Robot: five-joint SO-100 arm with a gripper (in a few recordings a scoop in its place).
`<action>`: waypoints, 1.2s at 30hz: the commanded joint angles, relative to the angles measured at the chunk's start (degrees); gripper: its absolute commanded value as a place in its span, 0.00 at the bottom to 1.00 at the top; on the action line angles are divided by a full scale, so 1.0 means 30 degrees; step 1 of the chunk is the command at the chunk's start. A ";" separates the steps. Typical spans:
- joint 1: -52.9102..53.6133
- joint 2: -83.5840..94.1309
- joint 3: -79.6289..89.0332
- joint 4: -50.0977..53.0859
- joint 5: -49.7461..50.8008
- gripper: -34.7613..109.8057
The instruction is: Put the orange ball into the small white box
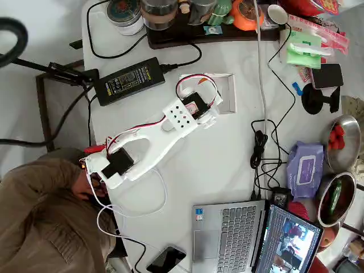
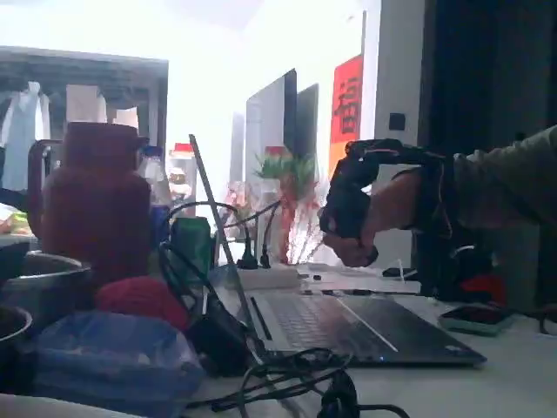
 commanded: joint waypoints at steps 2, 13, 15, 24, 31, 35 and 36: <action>-0.0088 0.0234 -0.0264 0.0029 -0.0059 0.36; -0.0117 0.0234 -0.0088 0.0410 0.0000 0.48; -0.0117 0.0234 -0.0088 0.0410 0.0000 0.51; -0.0088 0.0498 -0.0117 0.0293 -0.0029 0.51; -0.0059 0.0586 -0.0293 0.0381 -0.0059 0.51; -0.0059 0.0762 -0.0322 0.0381 -0.0059 0.51; -0.0059 0.1084 -0.0322 0.0381 -0.0059 0.51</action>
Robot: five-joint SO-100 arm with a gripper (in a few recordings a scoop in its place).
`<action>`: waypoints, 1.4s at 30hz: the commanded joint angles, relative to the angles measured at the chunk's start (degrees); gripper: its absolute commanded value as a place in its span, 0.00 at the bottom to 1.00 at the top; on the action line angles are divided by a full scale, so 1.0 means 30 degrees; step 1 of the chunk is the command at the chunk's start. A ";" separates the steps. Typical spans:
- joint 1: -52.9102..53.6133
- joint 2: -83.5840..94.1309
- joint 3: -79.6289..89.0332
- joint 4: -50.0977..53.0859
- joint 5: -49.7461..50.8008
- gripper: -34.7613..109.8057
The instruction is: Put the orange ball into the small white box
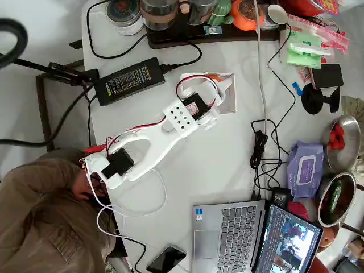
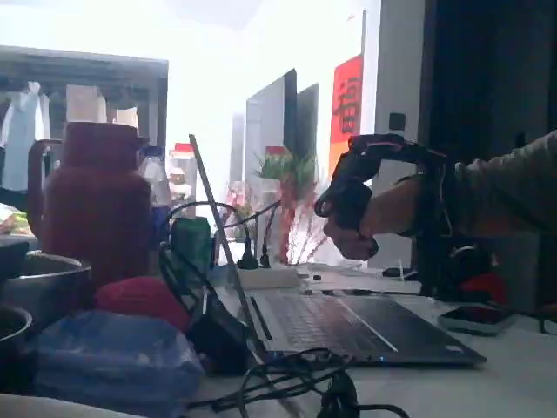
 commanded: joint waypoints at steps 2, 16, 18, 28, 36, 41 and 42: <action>-0.0029 0.2080 -0.0352 0.0234 -0.0146 0.51; 0.5508 0.5830 -0.0117 0.0322 -0.0117 0.51; 0.5830 0.6270 -0.0117 0.0322 -0.0088 0.51; 0.7061 0.9727 -0.0088 0.0322 -0.0088 0.51; 0.7090 1.1514 -0.0059 0.2051 -0.0088 0.51; 0.7119 1.1631 -0.0059 0.3369 0.0117 0.51; 0.7119 1.1982 -0.0059 0.3369 0.0117 0.51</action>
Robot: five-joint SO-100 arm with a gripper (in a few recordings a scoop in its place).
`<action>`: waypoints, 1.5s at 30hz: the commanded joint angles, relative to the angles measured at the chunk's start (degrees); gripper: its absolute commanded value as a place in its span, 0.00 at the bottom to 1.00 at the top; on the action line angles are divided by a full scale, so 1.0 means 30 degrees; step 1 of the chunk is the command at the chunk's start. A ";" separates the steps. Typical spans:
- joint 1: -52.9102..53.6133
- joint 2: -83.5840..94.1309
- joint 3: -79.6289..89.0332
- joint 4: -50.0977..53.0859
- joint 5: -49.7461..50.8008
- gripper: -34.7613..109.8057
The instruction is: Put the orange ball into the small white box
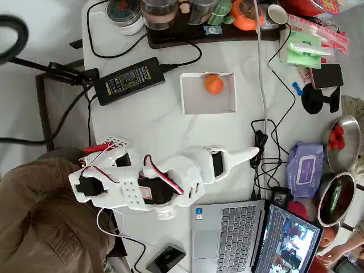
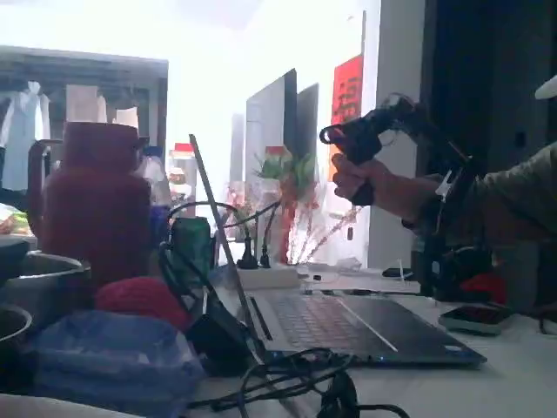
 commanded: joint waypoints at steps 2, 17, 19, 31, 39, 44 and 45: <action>-0.0381 0.2285 -0.0088 0.0410 -0.0088 0.51; -0.0381 0.9727 0.4863 0.1055 -0.0088 0.51; -0.0381 1.1016 0.6094 0.1055 -0.0088 0.51; -0.0381 1.4238 1.0781 0.0996 -0.0205 0.51; -0.0381 1.4385 1.2070 0.0996 -0.0322 0.51; -0.0381 1.7432 1.2422 0.1025 -0.0439 0.51; -0.0381 1.7813 1.2803 0.1025 -0.0439 0.51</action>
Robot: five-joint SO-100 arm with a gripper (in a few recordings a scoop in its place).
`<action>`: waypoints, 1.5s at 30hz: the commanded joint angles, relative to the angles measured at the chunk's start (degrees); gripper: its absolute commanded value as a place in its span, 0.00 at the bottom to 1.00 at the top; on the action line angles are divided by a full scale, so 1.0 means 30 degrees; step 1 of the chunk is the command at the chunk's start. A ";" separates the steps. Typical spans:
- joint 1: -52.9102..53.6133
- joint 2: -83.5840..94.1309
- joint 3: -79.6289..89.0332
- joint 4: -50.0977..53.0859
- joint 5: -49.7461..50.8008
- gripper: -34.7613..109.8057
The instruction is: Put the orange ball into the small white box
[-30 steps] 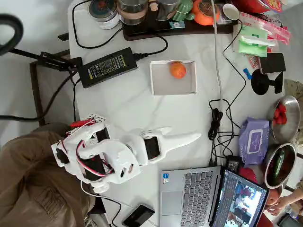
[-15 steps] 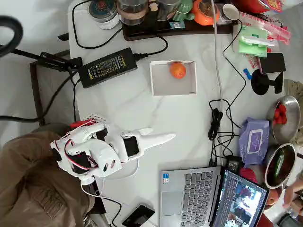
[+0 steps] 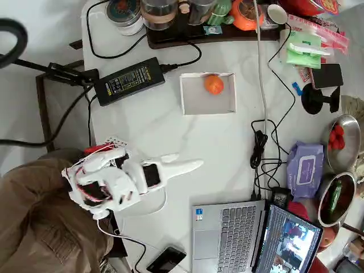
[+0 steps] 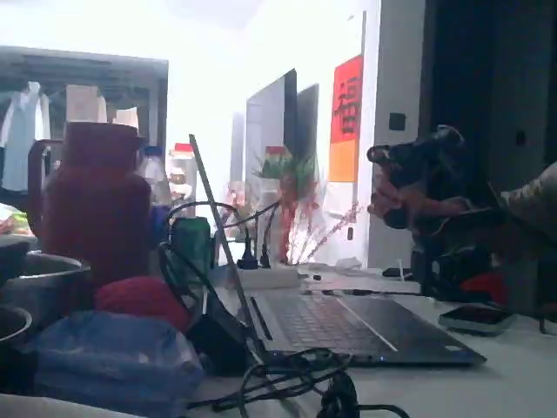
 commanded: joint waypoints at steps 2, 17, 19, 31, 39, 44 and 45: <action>-0.0205 0.1582 0.1904 0.0088 -0.0205 0.51; 0.1553 0.1436 0.6797 -0.1992 -0.0146 0.48; 0.1934 0.1436 0.7764 -0.2578 -0.0146 0.44; 0.1670 0.1436 0.9346 -0.3164 -0.0117 0.24; 0.1641 0.1436 0.9873 -0.3662 -0.0117 0.24; 0.1611 0.1436 1.0254 -0.3662 -0.0117 0.24; 0.1611 0.1436 1.0693 -0.3662 -0.0117 0.24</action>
